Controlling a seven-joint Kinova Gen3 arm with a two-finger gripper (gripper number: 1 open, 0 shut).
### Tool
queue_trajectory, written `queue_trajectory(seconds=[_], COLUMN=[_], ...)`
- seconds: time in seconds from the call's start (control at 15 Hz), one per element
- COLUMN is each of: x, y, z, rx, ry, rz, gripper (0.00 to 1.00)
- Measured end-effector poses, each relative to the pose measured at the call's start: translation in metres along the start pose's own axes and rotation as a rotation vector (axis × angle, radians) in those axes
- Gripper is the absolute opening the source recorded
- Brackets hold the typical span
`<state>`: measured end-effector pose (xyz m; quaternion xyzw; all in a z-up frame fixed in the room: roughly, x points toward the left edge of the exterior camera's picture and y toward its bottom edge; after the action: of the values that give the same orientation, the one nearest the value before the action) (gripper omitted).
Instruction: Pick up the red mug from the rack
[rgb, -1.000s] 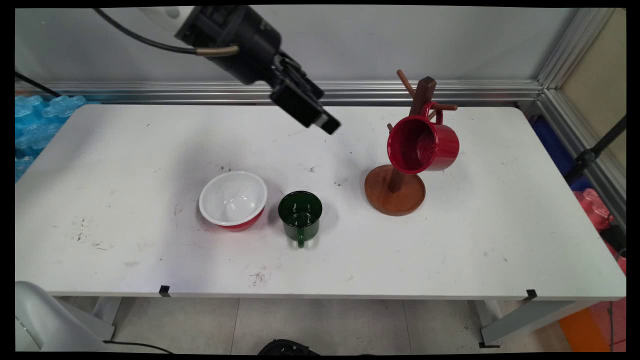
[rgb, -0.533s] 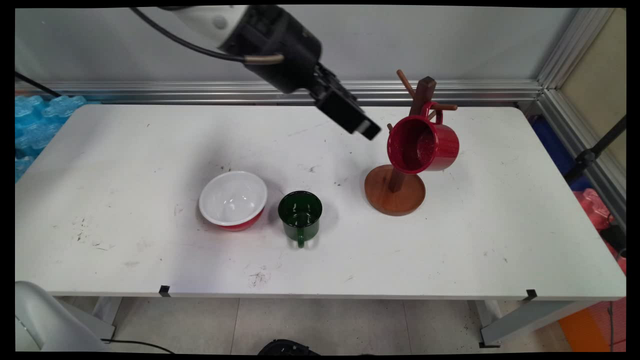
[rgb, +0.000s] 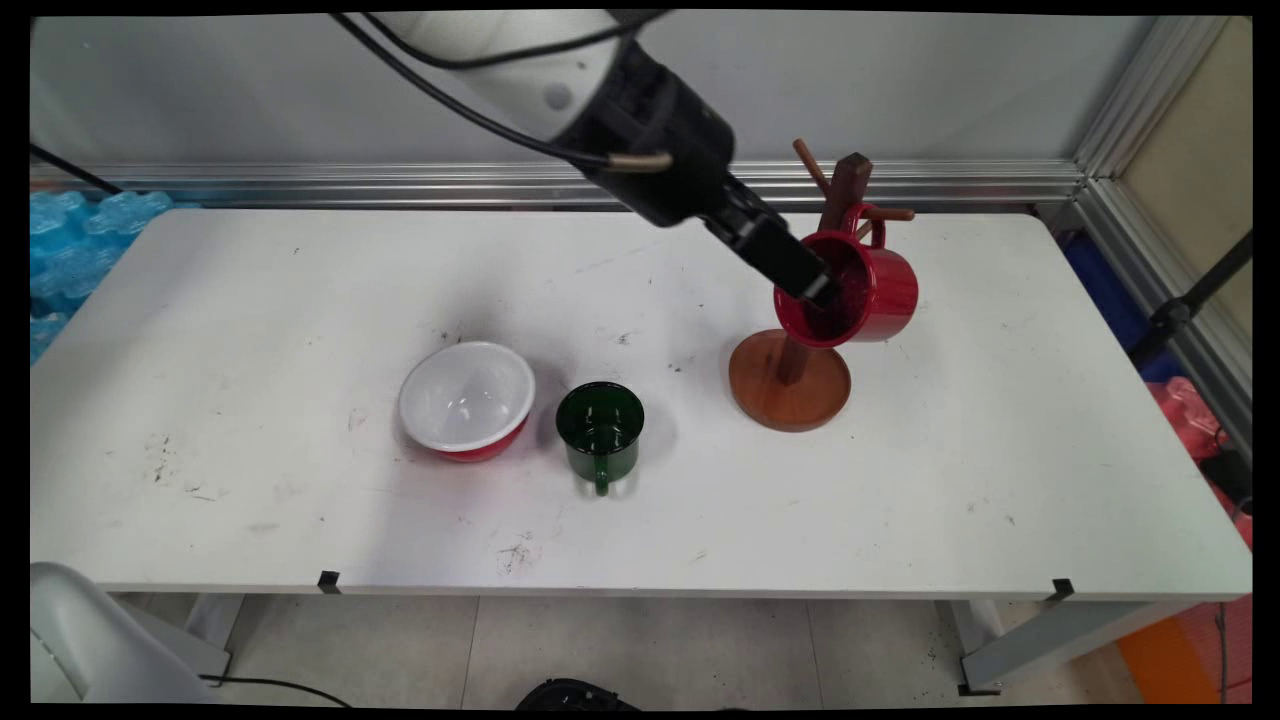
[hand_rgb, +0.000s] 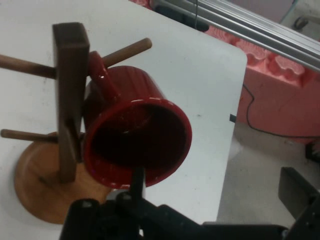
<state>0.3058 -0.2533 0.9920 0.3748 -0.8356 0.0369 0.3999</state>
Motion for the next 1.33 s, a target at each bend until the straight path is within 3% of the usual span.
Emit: queue_trajectory(seconds=[0.8, 1.33], x=[0.012, 0.014], y=[0.015, 0.018], z=[0.078, 0.107], rx=[0.030, 0.058], ry=[-0.010, -0.017], rz=[-0.098, -0.125], gripper=[1.00, 1.00])
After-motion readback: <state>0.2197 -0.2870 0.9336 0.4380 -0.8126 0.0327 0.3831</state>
